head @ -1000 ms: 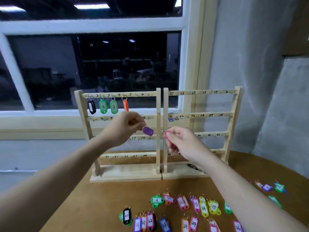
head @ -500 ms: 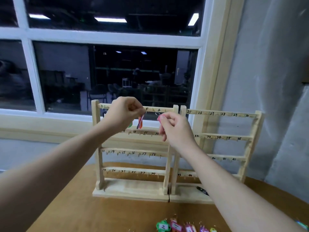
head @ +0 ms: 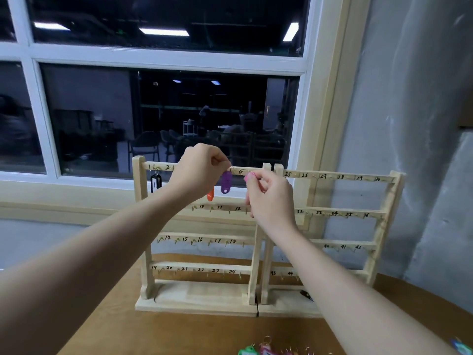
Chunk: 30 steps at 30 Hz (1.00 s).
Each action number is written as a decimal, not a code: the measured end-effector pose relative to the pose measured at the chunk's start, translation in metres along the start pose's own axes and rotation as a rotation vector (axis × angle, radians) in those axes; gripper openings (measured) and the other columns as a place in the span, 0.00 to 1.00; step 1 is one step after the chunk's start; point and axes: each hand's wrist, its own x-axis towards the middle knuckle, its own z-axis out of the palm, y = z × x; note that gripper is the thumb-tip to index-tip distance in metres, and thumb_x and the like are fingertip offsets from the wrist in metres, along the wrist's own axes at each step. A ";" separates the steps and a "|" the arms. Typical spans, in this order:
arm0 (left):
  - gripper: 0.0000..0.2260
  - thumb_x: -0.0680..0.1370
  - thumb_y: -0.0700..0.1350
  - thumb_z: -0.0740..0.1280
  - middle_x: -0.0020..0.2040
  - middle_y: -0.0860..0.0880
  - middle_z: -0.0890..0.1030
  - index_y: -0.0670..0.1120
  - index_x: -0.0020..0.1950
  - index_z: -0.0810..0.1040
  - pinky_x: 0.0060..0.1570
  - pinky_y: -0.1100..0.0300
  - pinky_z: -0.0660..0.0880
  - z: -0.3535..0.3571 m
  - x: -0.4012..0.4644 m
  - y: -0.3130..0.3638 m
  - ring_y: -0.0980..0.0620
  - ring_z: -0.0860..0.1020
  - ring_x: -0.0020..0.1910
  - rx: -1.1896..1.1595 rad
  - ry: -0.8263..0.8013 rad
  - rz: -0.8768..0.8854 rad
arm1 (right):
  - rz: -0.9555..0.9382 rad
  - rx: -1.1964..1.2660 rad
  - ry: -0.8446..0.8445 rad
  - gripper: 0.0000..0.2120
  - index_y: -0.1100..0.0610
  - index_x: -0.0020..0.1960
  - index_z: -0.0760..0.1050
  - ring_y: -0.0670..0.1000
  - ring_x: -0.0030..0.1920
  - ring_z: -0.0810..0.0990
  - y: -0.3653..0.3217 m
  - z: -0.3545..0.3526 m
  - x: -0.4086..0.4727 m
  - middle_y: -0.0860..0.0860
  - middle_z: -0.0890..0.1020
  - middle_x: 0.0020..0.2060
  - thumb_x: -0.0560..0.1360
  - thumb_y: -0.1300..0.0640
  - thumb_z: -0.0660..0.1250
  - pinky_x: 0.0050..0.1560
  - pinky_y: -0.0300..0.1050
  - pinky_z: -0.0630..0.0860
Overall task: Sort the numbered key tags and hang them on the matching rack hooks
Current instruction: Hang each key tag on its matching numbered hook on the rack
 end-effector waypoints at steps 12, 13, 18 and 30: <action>0.06 0.80 0.46 0.68 0.36 0.51 0.84 0.48 0.48 0.85 0.34 0.53 0.81 0.007 0.002 -0.009 0.52 0.80 0.31 0.166 -0.061 -0.019 | -0.011 -0.041 0.044 0.12 0.51 0.46 0.82 0.48 0.28 0.79 0.005 0.017 0.010 0.46 0.80 0.27 0.82 0.54 0.62 0.30 0.52 0.79; 0.06 0.80 0.46 0.68 0.37 0.51 0.83 0.47 0.49 0.85 0.36 0.51 0.82 0.006 0.002 -0.009 0.52 0.81 0.32 0.166 -0.061 -0.008 | -0.015 -0.055 0.041 0.12 0.50 0.46 0.82 0.48 0.28 0.80 0.006 0.020 0.011 0.45 0.80 0.27 0.82 0.53 0.62 0.31 0.53 0.80; 0.06 0.80 0.42 0.67 0.41 0.53 0.83 0.47 0.52 0.85 0.40 0.55 0.82 0.000 0.000 -0.012 0.55 0.80 0.37 0.158 -0.078 0.032 | -0.038 -0.118 0.047 0.11 0.51 0.47 0.83 0.48 0.29 0.81 0.004 0.027 0.018 0.45 0.79 0.26 0.83 0.53 0.62 0.31 0.51 0.80; 0.08 0.81 0.40 0.65 0.46 0.53 0.81 0.47 0.53 0.84 0.40 0.62 0.76 -0.009 -0.005 -0.014 0.58 0.78 0.40 0.118 -0.062 0.073 | 0.018 -0.171 -0.053 0.15 0.49 0.38 0.77 0.51 0.26 0.78 0.010 0.025 0.005 0.48 0.80 0.27 0.83 0.51 0.62 0.28 0.53 0.79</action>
